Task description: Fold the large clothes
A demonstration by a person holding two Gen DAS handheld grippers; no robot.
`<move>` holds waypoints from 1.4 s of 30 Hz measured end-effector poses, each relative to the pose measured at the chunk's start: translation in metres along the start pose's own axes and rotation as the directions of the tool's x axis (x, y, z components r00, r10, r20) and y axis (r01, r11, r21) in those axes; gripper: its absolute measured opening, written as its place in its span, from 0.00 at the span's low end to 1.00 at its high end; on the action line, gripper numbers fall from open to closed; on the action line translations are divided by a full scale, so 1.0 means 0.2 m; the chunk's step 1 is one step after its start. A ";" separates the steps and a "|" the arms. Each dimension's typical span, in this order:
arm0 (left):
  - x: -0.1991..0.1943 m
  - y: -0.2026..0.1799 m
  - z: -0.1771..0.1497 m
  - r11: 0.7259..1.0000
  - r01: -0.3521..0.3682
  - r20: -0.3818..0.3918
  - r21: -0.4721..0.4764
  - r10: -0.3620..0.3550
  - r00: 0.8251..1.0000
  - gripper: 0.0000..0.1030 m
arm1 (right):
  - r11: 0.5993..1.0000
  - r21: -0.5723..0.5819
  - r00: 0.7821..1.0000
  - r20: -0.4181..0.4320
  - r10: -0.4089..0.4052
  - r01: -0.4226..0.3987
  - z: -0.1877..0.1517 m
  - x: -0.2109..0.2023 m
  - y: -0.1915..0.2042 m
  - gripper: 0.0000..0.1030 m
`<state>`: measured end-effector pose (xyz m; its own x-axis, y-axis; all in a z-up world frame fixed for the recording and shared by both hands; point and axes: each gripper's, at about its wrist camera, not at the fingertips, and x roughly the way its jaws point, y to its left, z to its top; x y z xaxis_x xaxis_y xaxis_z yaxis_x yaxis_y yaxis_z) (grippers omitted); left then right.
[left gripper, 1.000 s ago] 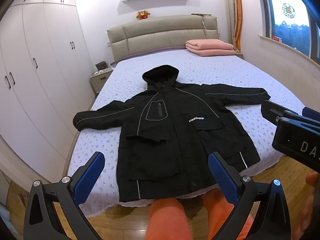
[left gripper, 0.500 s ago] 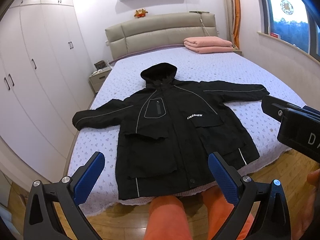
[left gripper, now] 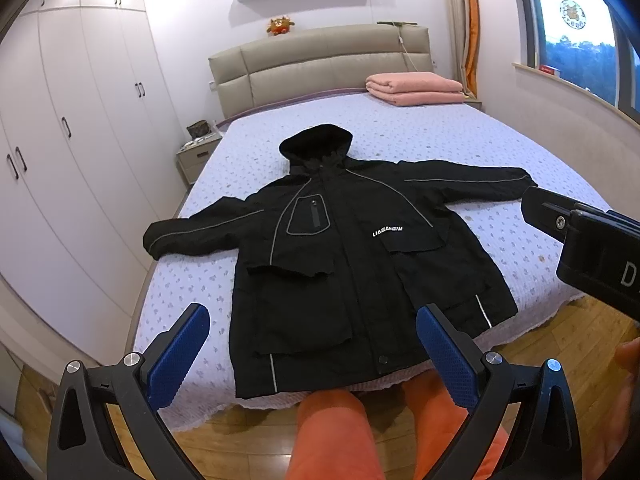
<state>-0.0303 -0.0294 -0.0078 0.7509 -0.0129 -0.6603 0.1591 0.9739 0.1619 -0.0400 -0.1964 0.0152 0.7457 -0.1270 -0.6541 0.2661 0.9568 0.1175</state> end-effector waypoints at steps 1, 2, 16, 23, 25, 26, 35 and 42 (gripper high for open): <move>0.00 0.00 0.00 1.000 0.003 -0.001 0.002 -0.003 1.000 1.00 | 1.000 -0.001 1.000 0.001 0.000 0.000 0.00 0.00 0.00 1.00; 0.00 0.00 0.00 1.000 0.014 0.000 0.005 -0.014 1.000 1.00 | 1.000 -0.001 1.000 0.001 0.000 0.000 0.00 0.00 0.00 1.00; -0.03 0.00 -0.01 0.995 0.100 0.008 -0.018 -0.099 0.995 1.00 | 1.000 -0.008 1.000 0.010 0.002 -0.002 0.01 -0.02 0.01 1.00; -0.05 0.02 0.00 0.994 0.100 0.020 -0.045 -0.099 0.995 1.00 | 1.000 -0.010 1.000 0.019 0.004 -0.003 0.01 -0.04 -0.01 1.00; -0.06 0.02 0.00 0.994 0.098 0.023 -0.043 -0.097 0.995 1.00 | 1.000 -0.009 1.000 0.019 0.007 -0.007 0.01 -0.04 -0.02 1.00; -0.07 0.02 0.00 0.995 0.092 0.027 -0.040 -0.091 0.996 1.00 | 1.000 -0.010 1.000 0.019 0.008 -0.008 0.01 -0.05 -0.02 1.00; -0.18 0.02 0.00 0.997 0.069 0.075 -0.025 -0.067 0.995 1.00 | 1.000 -0.014 0.998 0.056 0.018 -0.017 0.01 -0.15 -0.01 1.00; -0.25 0.03 -0.01 0.998 0.065 0.096 -0.026 -0.062 0.993 1.00 | 0.999 -0.008 0.996 0.085 0.036 -0.036 0.01 -0.22 -0.01 1.00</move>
<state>-0.0678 -0.0224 0.0245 0.7978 -0.0952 -0.5953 0.1908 0.9766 0.0995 -0.0729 -0.1930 0.0449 0.8041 -0.1142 -0.5834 0.2347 0.9626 0.1351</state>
